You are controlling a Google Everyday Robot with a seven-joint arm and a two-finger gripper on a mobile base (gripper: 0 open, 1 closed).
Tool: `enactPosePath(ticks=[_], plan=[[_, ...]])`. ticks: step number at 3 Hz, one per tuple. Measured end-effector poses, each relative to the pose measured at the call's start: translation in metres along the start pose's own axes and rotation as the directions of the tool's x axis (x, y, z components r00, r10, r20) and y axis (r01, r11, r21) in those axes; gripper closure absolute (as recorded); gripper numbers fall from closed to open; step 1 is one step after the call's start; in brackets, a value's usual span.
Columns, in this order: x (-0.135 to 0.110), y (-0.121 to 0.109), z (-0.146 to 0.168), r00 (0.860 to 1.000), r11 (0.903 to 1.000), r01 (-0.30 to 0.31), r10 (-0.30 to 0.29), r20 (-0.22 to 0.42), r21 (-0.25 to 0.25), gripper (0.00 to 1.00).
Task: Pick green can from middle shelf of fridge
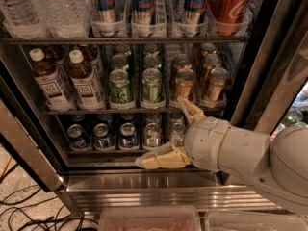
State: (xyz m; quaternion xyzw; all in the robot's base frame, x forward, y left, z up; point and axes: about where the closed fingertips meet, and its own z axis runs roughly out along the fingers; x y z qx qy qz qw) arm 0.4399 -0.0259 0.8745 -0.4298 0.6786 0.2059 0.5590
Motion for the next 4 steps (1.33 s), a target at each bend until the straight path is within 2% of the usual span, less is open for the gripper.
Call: enactPosePath(ticks=[1, 2, 3, 4], plan=[[-0.01, -0.008, 0.016, 0.999, 0.9979, 0.007, -0.01, 0.048, 0.065, 0.0], [-0.008, -0.013, 0.037, 0.994, 0.9926, -0.002, -0.011, 0.107, 0.121, 0.0], [-0.008, -0.017, 0.044, 0.993, 0.9901, -0.009, -0.008, 0.12, 0.14, 0.0], [0.001, -0.012, 0.049, 0.99, 0.988, -0.049, 0.028, 0.139, 0.146, 0.0]])
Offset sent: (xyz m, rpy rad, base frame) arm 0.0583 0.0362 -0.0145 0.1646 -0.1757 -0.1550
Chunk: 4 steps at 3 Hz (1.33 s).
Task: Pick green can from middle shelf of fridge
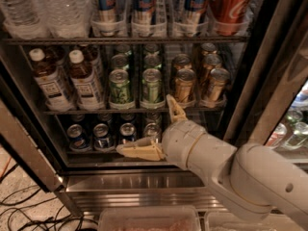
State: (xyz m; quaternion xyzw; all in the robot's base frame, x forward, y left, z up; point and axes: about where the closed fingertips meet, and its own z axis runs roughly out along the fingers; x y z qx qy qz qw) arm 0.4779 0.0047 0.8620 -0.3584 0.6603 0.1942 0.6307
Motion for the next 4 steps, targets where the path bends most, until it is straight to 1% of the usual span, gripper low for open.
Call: enactPosePath(ticks=[1, 2, 3, 4], plan=[[0.024, 0.013, 0.0, 0.999, 0.9984, -0.025, 0.024, 0.025, 0.051, 0.0], [0.012, 0.028, 0.011, 0.994, 0.9943, 0.05, -0.059, 0.089, 0.093, 0.0], [0.018, 0.0, 0.009, 0.987, 0.9767, 0.044, -0.074, 0.14, 0.21, 0.0], [0.023, -0.03, -0.003, 0.977, 0.9457, -0.043, -0.027, 0.21, 0.322, 0.0]])
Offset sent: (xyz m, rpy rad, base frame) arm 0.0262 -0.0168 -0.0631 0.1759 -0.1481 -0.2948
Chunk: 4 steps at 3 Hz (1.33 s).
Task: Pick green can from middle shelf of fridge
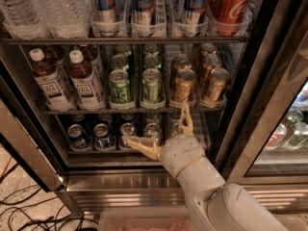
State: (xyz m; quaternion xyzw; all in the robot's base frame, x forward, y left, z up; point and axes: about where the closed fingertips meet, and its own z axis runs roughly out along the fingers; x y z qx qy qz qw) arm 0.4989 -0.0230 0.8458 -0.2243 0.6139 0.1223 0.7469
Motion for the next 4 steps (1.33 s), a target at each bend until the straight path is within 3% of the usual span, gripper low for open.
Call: enactPosePath(ticks=[2, 3, 4], plan=[[0.011, -0.009, -0.002, 0.999, 0.9989, -0.03, 0.03, -0.009, 0.035, 0.0], [0.019, -0.02, -0.002, 0.994, 0.9945, -0.011, 0.022, -0.103, 0.104, 0.0], [0.019, -0.02, -0.002, 0.994, 0.9945, -0.011, 0.022, -0.103, 0.104, 0.0]])
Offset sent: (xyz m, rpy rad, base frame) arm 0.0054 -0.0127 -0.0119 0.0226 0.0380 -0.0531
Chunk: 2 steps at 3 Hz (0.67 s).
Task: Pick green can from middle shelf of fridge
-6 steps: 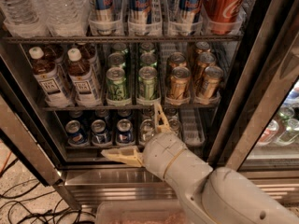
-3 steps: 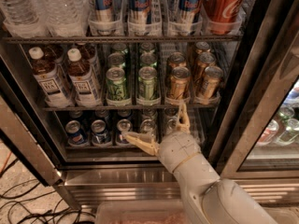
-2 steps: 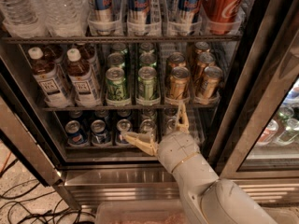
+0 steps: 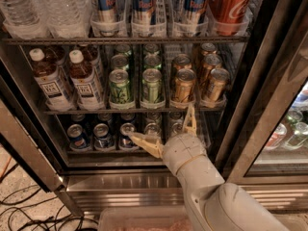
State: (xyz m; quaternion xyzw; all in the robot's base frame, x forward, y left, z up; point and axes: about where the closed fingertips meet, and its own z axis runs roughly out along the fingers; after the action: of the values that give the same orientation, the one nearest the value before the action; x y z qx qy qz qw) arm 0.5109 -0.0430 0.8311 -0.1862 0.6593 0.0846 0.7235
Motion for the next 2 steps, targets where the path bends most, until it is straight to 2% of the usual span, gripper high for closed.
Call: enactPosePath(ticks=[1, 2], plan=[[-0.0018, -0.0061, -0.0003, 0.997, 0.9977, -0.064, 0.064, 0.036, 0.02, 0.0], [-0.0018, -0.0061, -0.0003, 0.997, 0.9977, -0.065, 0.064, 0.036, 0.02, 0.0]])
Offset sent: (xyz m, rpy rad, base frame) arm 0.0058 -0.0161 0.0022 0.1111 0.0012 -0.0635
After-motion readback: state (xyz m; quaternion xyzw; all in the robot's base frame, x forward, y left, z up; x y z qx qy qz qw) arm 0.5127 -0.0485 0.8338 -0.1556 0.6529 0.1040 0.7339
